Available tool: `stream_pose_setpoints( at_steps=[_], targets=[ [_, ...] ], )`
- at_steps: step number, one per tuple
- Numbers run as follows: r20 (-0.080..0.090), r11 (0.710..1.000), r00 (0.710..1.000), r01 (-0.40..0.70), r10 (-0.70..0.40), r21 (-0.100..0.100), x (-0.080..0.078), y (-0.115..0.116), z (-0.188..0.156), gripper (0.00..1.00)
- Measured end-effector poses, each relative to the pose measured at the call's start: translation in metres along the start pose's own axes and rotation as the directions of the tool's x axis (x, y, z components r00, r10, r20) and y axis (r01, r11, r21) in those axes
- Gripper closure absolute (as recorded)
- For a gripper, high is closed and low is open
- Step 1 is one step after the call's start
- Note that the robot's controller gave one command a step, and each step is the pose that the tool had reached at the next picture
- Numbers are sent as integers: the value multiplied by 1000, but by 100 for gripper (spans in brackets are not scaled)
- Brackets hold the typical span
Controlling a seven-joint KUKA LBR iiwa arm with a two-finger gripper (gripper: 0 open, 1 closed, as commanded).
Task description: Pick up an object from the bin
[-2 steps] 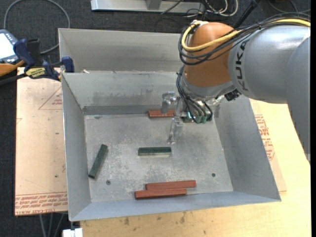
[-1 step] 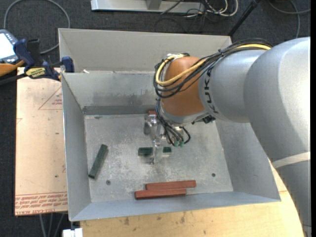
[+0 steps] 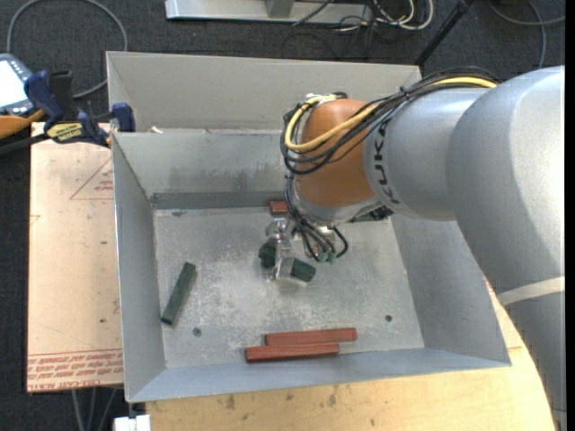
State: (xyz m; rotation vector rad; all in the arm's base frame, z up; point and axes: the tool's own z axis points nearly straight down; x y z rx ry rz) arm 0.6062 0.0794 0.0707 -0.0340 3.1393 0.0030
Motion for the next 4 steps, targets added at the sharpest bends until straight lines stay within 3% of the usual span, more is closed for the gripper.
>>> stream_pose_setpoints(
  at_steps=[1, 2, 3, 4],
  targets=[
    [10, 1000, 1000, -6, 6, -3, -8, 43, -109, 100],
    [1, 1000, 1000, -9, 9, 0, -6, 41, -103, 0],
    [-5, 976, 976, 216, -216, 0, -7, 43, 4, 0],
    [5, 928, 928, 373, -373, 2, -31, 37, -47, 0]
  ],
)
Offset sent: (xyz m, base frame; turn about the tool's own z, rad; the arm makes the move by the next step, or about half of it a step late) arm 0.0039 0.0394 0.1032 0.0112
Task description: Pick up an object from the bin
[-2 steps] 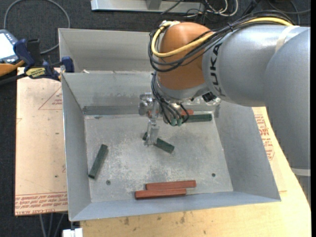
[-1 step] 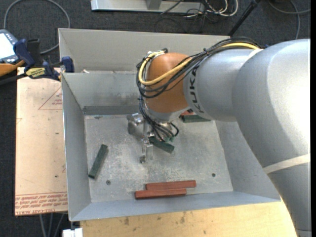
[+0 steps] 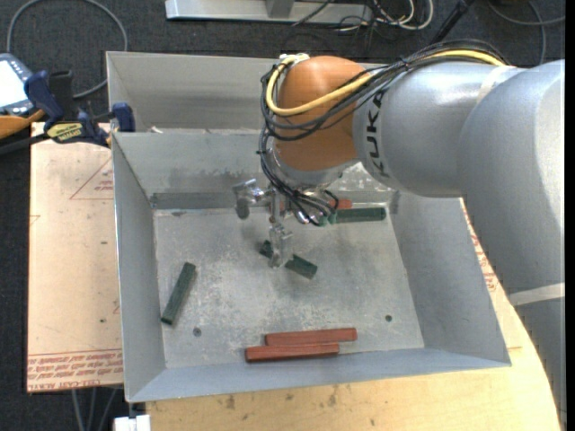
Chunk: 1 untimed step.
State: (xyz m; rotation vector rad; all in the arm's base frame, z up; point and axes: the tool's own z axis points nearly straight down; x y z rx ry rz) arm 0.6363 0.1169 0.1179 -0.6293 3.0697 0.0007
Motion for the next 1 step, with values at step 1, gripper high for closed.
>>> stream_pose_setpoints(
  at_steps=[1],
  targets=[
    [-12, 1000, 1000, 10, -10, 0, 55, -76, 45, 0]
  ],
)
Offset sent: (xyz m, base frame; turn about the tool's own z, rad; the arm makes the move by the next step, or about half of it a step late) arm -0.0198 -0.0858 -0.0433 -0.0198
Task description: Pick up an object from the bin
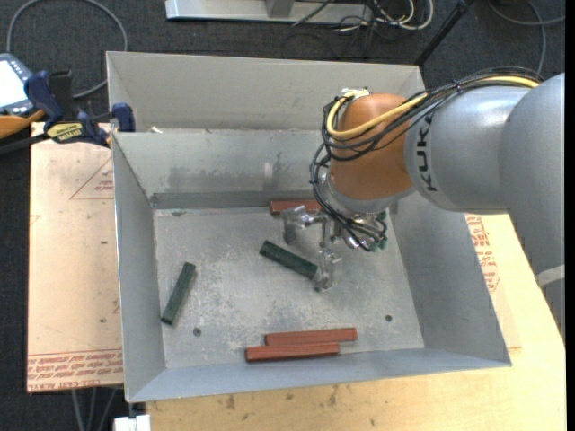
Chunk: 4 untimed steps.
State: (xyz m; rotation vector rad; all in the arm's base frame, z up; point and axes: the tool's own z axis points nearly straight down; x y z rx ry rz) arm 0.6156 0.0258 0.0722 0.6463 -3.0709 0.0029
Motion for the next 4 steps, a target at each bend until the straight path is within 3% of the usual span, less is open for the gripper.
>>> stream_pose_setpoints(
  at_steps=[1, 2, 3, 4],
  targets=[
    [7, 1000, 1000, 6, -6, -2, -4, 5, -3, 100],
    [6, 1000, 1000, 6, -6, -2, -4, 5, -2, 0],
    [13, 999, 999, 53, -53, 6, 4, -55, -68, 0],
    [6, 962, 962, 271, -271, -1, -1, -35, -50, 0]
  ],
)
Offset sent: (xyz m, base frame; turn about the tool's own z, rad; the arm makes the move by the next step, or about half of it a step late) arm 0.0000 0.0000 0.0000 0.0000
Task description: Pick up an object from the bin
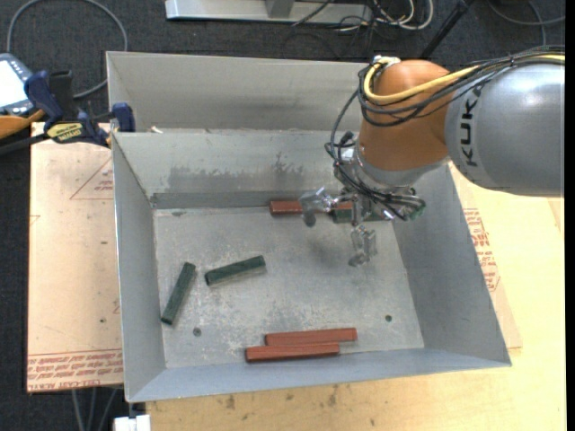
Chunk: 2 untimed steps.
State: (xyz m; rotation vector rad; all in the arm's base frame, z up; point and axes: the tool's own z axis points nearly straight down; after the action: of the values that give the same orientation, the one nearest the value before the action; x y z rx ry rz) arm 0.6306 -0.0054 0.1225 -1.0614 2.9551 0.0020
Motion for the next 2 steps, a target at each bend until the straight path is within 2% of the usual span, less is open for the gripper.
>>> stream_pose_setpoints(
  at_steps=[1, 2],
  targets=[
    [1, 894, 894, 449, -449, -3, -36, 58, 32, 0],
    [7, 902, 901, 433, -433, -1, -94, 125, 36, 0]
  ],
)
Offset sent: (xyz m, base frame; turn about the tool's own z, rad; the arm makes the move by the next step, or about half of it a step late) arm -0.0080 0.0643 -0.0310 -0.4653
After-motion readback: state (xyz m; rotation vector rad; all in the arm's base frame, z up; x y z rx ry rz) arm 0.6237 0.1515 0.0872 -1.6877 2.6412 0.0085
